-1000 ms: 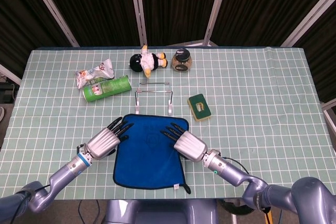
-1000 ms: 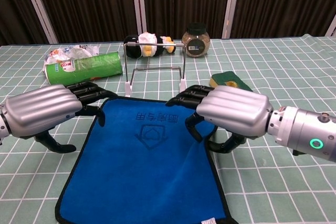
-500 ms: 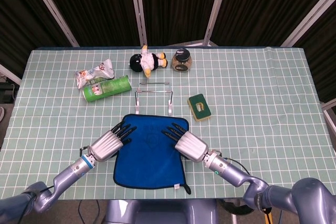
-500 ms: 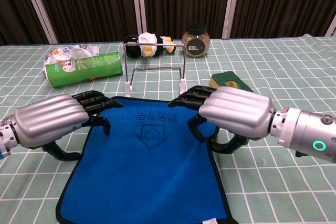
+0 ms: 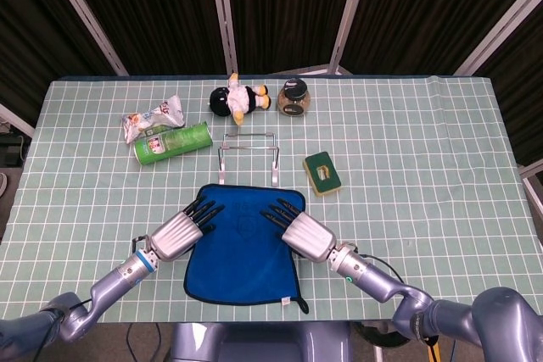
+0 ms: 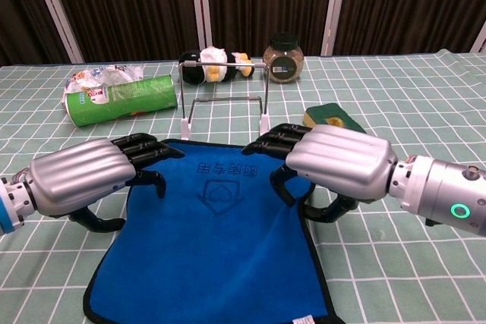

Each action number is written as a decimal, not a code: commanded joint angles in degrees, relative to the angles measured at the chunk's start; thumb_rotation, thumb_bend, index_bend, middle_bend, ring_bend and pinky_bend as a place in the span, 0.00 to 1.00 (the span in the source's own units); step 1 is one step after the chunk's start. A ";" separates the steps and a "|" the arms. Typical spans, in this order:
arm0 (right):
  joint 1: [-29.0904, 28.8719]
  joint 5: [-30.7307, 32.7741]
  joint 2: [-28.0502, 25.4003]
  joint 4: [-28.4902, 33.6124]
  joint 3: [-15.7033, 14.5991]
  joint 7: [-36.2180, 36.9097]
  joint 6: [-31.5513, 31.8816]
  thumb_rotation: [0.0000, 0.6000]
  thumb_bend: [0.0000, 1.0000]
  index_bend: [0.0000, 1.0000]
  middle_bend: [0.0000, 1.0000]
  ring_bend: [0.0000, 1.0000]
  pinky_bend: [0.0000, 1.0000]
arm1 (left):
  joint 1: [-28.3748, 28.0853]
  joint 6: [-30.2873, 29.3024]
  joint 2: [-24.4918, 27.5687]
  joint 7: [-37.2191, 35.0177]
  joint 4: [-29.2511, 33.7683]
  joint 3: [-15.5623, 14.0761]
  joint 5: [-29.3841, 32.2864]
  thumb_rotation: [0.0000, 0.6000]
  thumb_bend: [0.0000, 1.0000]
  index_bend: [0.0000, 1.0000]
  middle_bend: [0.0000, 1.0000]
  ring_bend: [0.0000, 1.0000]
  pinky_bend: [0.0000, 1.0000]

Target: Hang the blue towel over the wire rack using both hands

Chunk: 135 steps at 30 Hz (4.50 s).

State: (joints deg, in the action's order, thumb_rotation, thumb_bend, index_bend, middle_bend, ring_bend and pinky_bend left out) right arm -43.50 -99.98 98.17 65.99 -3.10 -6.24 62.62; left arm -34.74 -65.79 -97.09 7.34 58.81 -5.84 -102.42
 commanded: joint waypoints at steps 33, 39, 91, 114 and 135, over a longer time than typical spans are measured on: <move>-0.07 -1.25 -4.16 8.97 1.57 -5.02 2.04 1.00 0.51 0.64 0.04 0.00 0.00 | -0.47 -4.55 1.27 -0.24 5.88 2.49 2.00 1.00 0.49 0.79 0.00 0.00 0.00; -0.96 -0.86 -7.84 14.76 4.13 -7.61 2.38 1.00 0.51 0.65 0.04 0.00 0.00 | -0.72 -7.01 4.49 0.50 11.96 5.06 2.77 1.00 0.49 0.81 0.00 0.00 0.00; -16.17 22.39 -7.58 -2.90 19.47 1.94 -10.45 1.00 0.49 0.65 0.06 0.00 0.00 | -12.36 3.32 9.73 1.66 13.48 24.39 31.55 1.00 0.50 0.82 0.00 0.00 0.00; -16.80 21.95 -1.03 -13.45 17.75 6.89 -10.94 1.00 0.49 0.65 0.07 0.00 0.00 | -13.37 7.17 5.01 -2.03 5.62 23.21 33.98 1.00 0.50 0.81 0.00 0.00 0.00; -16.12 21.08 0.63 -17.47 16.25 10.46 -11.59 1.00 0.33 0.65 0.07 0.00 0.00 | -14.48 11.04 2.78 -0.70 3.21 23.05 36.82 1.00 0.50 0.56 0.00 0.00 0.00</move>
State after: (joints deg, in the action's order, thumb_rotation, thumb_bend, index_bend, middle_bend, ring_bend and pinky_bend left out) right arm -59.64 -78.89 98.80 48.55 13.18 4.17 51.07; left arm -49.14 -55.18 -94.35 6.42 61.72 17.11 -66.03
